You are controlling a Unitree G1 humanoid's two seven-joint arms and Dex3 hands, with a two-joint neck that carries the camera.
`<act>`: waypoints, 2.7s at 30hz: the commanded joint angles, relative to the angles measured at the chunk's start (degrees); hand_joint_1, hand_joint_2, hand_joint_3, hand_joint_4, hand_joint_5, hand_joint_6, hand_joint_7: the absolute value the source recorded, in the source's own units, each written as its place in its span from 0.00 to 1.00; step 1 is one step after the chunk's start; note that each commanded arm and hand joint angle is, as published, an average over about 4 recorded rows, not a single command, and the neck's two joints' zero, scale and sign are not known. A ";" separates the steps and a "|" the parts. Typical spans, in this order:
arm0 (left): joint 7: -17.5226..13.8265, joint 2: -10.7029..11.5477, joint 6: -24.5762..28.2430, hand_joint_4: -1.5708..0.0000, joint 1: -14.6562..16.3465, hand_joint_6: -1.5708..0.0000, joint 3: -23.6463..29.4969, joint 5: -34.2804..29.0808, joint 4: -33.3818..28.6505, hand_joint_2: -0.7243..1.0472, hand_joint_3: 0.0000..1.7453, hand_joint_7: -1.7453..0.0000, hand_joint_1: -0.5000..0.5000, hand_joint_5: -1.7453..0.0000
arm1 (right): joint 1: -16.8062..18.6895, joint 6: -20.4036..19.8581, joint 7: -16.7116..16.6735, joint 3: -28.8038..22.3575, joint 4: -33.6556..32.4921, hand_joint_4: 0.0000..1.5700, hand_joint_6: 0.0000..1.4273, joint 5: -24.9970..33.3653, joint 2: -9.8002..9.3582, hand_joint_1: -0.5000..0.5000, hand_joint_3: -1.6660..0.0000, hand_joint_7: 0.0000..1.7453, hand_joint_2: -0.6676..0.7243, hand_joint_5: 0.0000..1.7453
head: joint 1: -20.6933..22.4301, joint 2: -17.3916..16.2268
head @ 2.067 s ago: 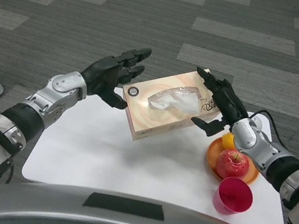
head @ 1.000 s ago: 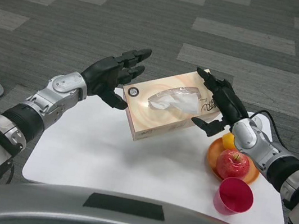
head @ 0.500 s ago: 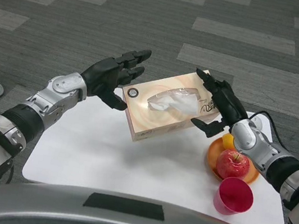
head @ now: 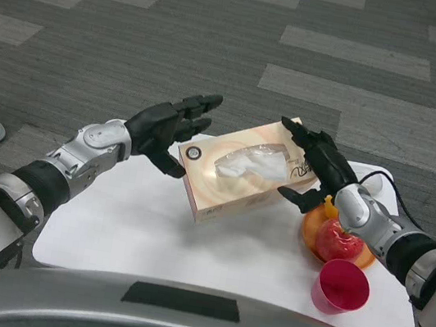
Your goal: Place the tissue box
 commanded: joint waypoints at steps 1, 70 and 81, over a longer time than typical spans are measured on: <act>0.01 -1.68 -1.90 0.98 -1.61 1.00 -0.84 -0.67 1.51 1.00 0.15 1.00 1.00 1.00 | -2.09 -2.93 1.01 2.51 -0.08 0.00 0.00 -0.52 2.62 0.12 0.02 0.00 0.09 0.42 | 0.00 0.00; 0.27 -3.09 -6.11 1.00 -2.16 1.00 -4.16 -4.54 12.48 1.00 0.15 1.00 1.00 1.00 | -3.61 3.31 7.69 6.33 3.19 0.00 0.00 0.76 3.23 0.08 0.32 0.04 0.09 0.00 | 0.49 -0.40; 0.19 -2.17 -5.98 1.00 -1.88 1.00 -2.47 -4.45 12.37 1.00 0.15 1.00 1.00 1.00 | -3.19 3.27 8.70 4.75 3.30 0.00 0.00 0.67 3.19 0.08 0.39 0.03 0.09 0.00 | 0.63 -0.50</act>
